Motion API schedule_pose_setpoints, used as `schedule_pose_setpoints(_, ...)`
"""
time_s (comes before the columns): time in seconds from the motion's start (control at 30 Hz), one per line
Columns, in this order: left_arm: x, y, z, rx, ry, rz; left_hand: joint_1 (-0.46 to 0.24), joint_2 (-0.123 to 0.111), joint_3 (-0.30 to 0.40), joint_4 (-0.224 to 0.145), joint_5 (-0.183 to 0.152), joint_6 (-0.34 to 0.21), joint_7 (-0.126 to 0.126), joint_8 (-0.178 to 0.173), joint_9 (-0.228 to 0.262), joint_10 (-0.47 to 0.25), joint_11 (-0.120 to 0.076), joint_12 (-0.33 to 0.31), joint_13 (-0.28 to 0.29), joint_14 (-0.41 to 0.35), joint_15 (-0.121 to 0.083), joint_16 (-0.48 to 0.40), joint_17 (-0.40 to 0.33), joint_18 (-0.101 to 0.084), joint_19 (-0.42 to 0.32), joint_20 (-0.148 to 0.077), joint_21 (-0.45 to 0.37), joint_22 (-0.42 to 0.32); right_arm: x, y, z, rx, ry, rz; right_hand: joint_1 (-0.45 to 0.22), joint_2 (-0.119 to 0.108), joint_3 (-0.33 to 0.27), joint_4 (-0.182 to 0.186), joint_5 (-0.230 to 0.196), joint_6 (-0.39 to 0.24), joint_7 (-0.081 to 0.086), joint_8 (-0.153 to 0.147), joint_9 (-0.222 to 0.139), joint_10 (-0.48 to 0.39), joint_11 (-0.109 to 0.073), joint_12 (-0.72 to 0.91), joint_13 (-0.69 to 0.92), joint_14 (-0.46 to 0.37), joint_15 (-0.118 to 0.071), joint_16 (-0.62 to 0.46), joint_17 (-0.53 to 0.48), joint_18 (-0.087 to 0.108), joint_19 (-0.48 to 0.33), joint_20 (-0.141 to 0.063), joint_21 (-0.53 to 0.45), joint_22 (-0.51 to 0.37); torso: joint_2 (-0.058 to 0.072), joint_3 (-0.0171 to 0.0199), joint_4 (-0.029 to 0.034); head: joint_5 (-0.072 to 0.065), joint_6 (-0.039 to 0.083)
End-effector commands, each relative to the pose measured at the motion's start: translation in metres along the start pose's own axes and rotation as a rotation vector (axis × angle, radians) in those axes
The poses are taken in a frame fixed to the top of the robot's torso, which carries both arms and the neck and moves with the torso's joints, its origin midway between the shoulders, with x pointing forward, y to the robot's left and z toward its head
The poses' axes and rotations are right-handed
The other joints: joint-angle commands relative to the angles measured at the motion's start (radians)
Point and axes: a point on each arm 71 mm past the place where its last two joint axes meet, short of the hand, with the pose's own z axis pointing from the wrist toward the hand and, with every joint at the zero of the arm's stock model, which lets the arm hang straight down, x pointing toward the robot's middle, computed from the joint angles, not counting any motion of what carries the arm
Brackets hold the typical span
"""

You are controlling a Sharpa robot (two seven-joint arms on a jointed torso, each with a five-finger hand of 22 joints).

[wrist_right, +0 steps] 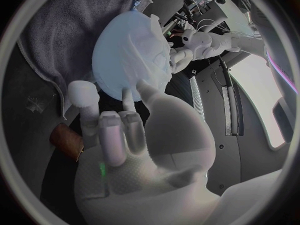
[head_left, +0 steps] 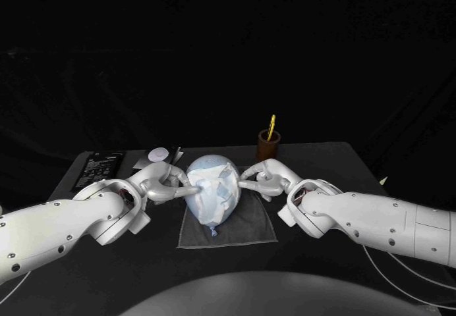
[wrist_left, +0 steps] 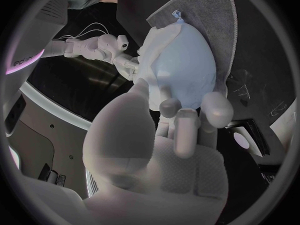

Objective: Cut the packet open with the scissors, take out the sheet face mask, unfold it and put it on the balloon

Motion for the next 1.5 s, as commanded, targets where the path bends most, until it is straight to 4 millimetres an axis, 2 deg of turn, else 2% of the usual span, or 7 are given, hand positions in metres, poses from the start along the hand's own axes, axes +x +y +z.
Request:
schedule_pose_setpoints(0.03,0.004,-0.002,0.001,-0.015,0.017,0.036,0.001,0.014,-0.015,0.0,-0.003,0.005,-0.005,0.006,0.003,0.012,-0.001,0.011,0.018,0.041,-0.007,0.005,0.039,-0.007,0.003,-0.006,0.007,0.003,0.001,0.002,0.0,-0.006,-0.022,-0.017,0.028,0.008,0.013,-0.01,0.004,0.018,-0.007,0.012,0.003,0.104,-0.011,0.003,0.263,0.106,-0.012,0.003,0.263,0.015,0.001,-0.013,0.006,0.001,0.001,0.0002,-0.0002,-0.002,0.0)
schedule_pose_setpoints(0.33,0.006,-0.003,0.004,-0.029,0.011,0.061,0.046,0.033,-0.033,-0.003,-0.003,0.007,-0.01,0.018,0.008,0.028,-0.006,0.025,0.049,0.045,-0.012,0.007,0.052,-0.008,0.007,-0.009,0.012,0.011,-0.001,0.005,0.0,-0.038,-0.065,-0.023,0.101,0.043,0.083,-0.087,0.004,0.065,-0.04,0.076,0.036,0.104,-0.042,0.003,0.263,0.106,-0.041,0.003,0.263,0.012,0.008,-0.039,0.018,0.012,0.0,0.0003,0.0002,-0.005,0.0)
schedule_pose_setpoints(0.83,0.004,0.0,0.006,-0.052,-0.007,0.076,0.066,0.044,-0.039,-0.002,-0.003,0.005,-0.011,0.019,0.009,0.024,-0.007,0.022,0.045,0.045,-0.013,0.006,0.049,-0.009,0.008,-0.01,0.012,0.012,-0.009,0.008,-0.008,-0.081,-0.126,-0.023,0.053,0.036,0.167,-0.133,0.004,0.057,-0.047,0.152,0.083,0.104,-0.05,0.003,0.263,0.106,-0.048,0.003,0.263,0.008,0.014,-0.049,0.028,0.022,0.0,0.0,-0.0007,-0.007,0.0)
schedule_pose_setpoints(1.2,0.002,0.002,0.006,-0.058,-0.015,0.078,0.071,0.051,-0.04,-0.002,-0.003,0.004,-0.011,0.019,0.008,0.023,-0.007,0.022,0.047,0.045,-0.013,0.006,0.05,-0.009,0.008,-0.01,0.012,0.012,-0.021,-0.006,-0.014,-0.024,-0.113,-0.044,0.026,0.033,0.199,-0.143,0.004,0.045,-0.048,0.173,0.1,0.104,-0.051,0.003,0.263,0.106,-0.049,0.003,0.263,0.01,0.011,-0.051,0.017,0.018,0.0,0.0,-0.0009,-0.008,0.0)
schedule_pose_setpoints(1.3,0.002,0.002,0.006,-0.058,-0.014,0.077,0.071,0.051,-0.04,-0.002,-0.003,0.004,-0.011,0.019,0.008,0.023,-0.007,0.022,0.047,0.045,-0.013,0.006,0.05,-0.009,0.008,-0.01,0.012,0.012,-0.02,-0.008,-0.014,-0.008,-0.081,-0.044,-0.019,0.007,0.175,-0.125,0.001,0.007,-0.044,0.159,0.098,0.104,-0.047,0.003,0.263,0.106,-0.047,0.003,0.263,0.012,0.005,-0.05,0.003,0.01,0.0,-0.0004,-0.0013,-0.008,0.0)
schedule_pose_setpoints(1.4,0.002,0.002,0.006,-0.058,-0.014,0.077,0.072,0.054,-0.041,-0.001,-0.003,0.003,-0.011,0.019,0.008,0.024,-0.007,0.022,0.048,0.045,-0.013,0.006,0.051,-0.009,0.008,-0.01,0.013,0.013,-0.015,-0.006,-0.013,-0.008,-0.046,-0.047,-0.107,-0.048,0.108,-0.077,0.004,-0.092,0.005,0.083,0.066,0.104,-0.007,0.003,0.263,0.106,-0.016,0.003,0.263,0.006,0.0,-0.034,-0.006,0.006,0.0,0.0002,-0.0006,-0.013,0.0)
schedule_pose_setpoints(1.5,0.002,0.003,0.007,-0.06,-0.014,0.077,0.073,0.056,-0.041,-0.001,-0.003,0.004,-0.011,0.019,0.008,0.024,-0.007,0.022,0.048,0.045,-0.013,0.006,0.052,-0.009,0.008,-0.01,0.012,0.012,-0.009,-0.002,-0.012,-0.016,-0.024,-0.054,-0.136,-0.065,0.06,-0.045,0.004,-0.132,0.027,0.04,0.048,0.104,0.016,0.003,0.263,0.106,0.006,0.003,0.263,0.004,0.0,-0.015,-0.006,0.007,0.0,0.0005,0.0003,-0.016,0.0)
